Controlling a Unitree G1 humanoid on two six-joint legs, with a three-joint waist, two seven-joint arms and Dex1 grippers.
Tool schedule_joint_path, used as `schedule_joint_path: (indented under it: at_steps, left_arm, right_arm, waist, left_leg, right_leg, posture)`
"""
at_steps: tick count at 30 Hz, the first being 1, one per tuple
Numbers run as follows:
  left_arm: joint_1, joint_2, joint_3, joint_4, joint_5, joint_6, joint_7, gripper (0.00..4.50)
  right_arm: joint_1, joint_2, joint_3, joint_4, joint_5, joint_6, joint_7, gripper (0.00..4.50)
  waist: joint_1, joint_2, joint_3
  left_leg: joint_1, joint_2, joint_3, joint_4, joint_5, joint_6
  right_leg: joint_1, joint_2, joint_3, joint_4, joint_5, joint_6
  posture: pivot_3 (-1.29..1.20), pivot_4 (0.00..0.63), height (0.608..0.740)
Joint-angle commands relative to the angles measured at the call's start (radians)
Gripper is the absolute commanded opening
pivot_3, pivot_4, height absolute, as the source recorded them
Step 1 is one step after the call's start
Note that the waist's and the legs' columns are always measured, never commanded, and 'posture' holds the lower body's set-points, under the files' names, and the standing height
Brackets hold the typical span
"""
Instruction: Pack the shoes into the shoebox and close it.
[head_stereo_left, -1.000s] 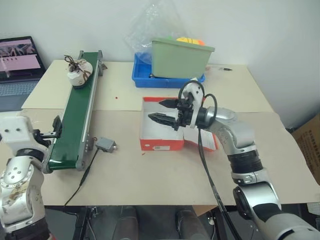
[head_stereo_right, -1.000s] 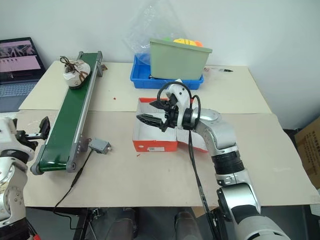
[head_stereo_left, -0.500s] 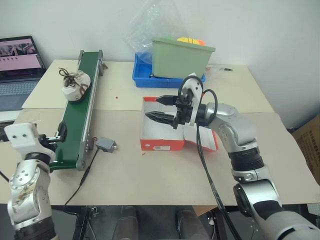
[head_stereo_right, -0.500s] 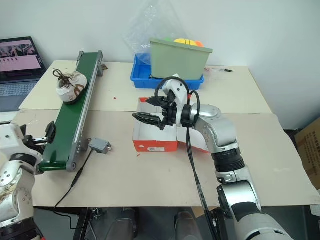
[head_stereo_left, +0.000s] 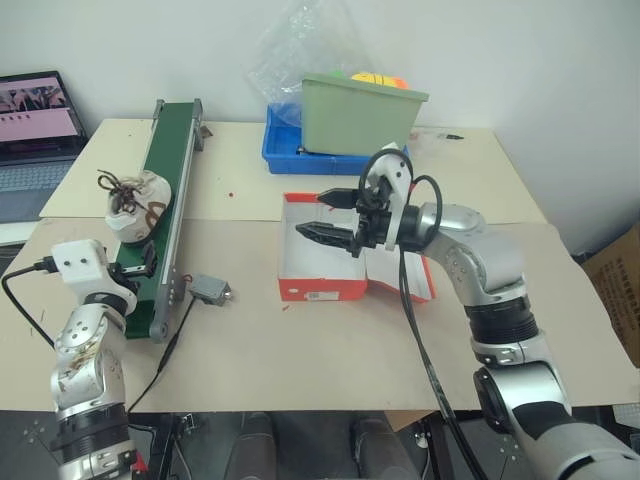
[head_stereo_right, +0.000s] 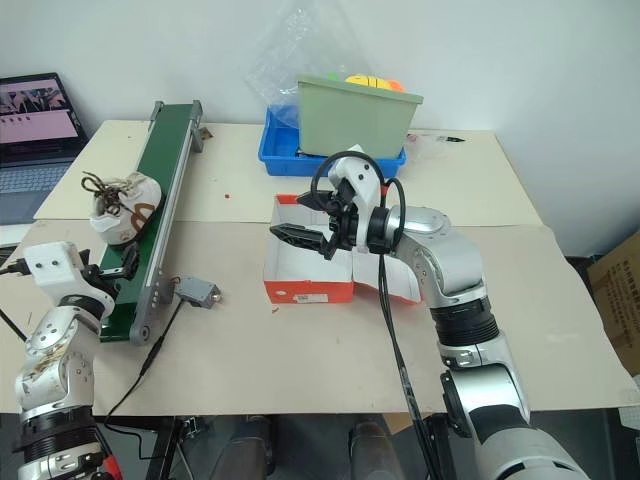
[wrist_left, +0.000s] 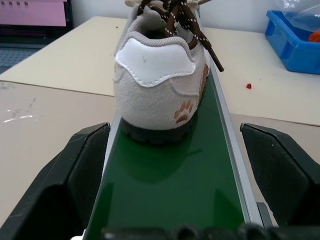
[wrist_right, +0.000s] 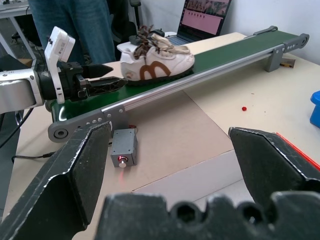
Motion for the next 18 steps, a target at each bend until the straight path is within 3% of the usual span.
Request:
schedule_joint_path:
  at_steps: [1, 5, 13, 16, 18]
  left_arm:
    - [-0.012, 0.035, 0.013, 0.006, 0.006, -0.024, 0.004, 4.5]
    - [-0.009, 0.046, 0.019, 0.018, 0.001, -0.008, 0.016, 4.5]
    - [-0.006, 0.046, 0.019, -0.004, -0.047, 0.035, -0.006, 2.22]
    - [-0.033, 0.041, -0.008, -0.104, -0.089, 0.066, -0.025, 1.79]
    - [-0.074, 0.032, -0.037, -0.195, -0.116, 0.087, -0.023, 1.79]
  right_arm:
    - [0.004, -0.012, -0.027, -0.051, 0.026, 0.002, -0.004, 4.46]
    - [0.005, -0.014, -0.025, -0.05, 0.024, 0.0, -0.006, 4.46]
    - [-0.005, -0.02, -0.02, -0.043, 0.009, -0.007, -0.011, 4.5]
    - [-0.01, -0.022, -0.021, -0.043, 0.01, -0.003, -0.013, 4.5]
    - [-0.014, -0.02, -0.03, -0.041, 0.021, 0.008, -0.017, 4.5]
  waist:
    - [0.0, 0.0, 0.0]
    - [0.001, 0.0, 0.0]
    - [0.006, 0.0, 0.0]
    - [0.009, 0.0, 0.0]
    - [0.014, -0.001, 0.0]
  left_leg:
    - [0.0, 0.0, 0.0, 0.0, 0.0, 0.0]
    - [0.0, 0.0, 0.0, 0.0, 0.0, 0.0]
    - [0.0, 0.0, 0.0, 0.0, 0.0, 0.0]
    - [0.0, 0.0, 0.0, 0.0, 0.0, 0.0]
    - [-0.001, 0.0, 0.0, 0.0, 0.0, 0.0]
  right_leg:
    - [0.0, 0.0, 0.0, 0.0, 0.0, 0.0]
    - [0.0, 0.0, 0.0, 0.0, 0.0, 0.0]
    - [0.0, 0.0, 0.0, 0.001, 0.0, 0.0]
    - [0.0, 0.0, 0.0, 0.001, 0.0, 0.0]
    - [-0.001, 0.0, 0.0, 0.001, 0.0, 0.0]
  posture:
    - [0.0, 0.15, 0.74]
    - [0.0, 0.15, 0.74]
    - [0.0, 0.15, 0.74]
    - [0.0, 0.15, 0.74]
    - [0.0, 0.15, 0.74]
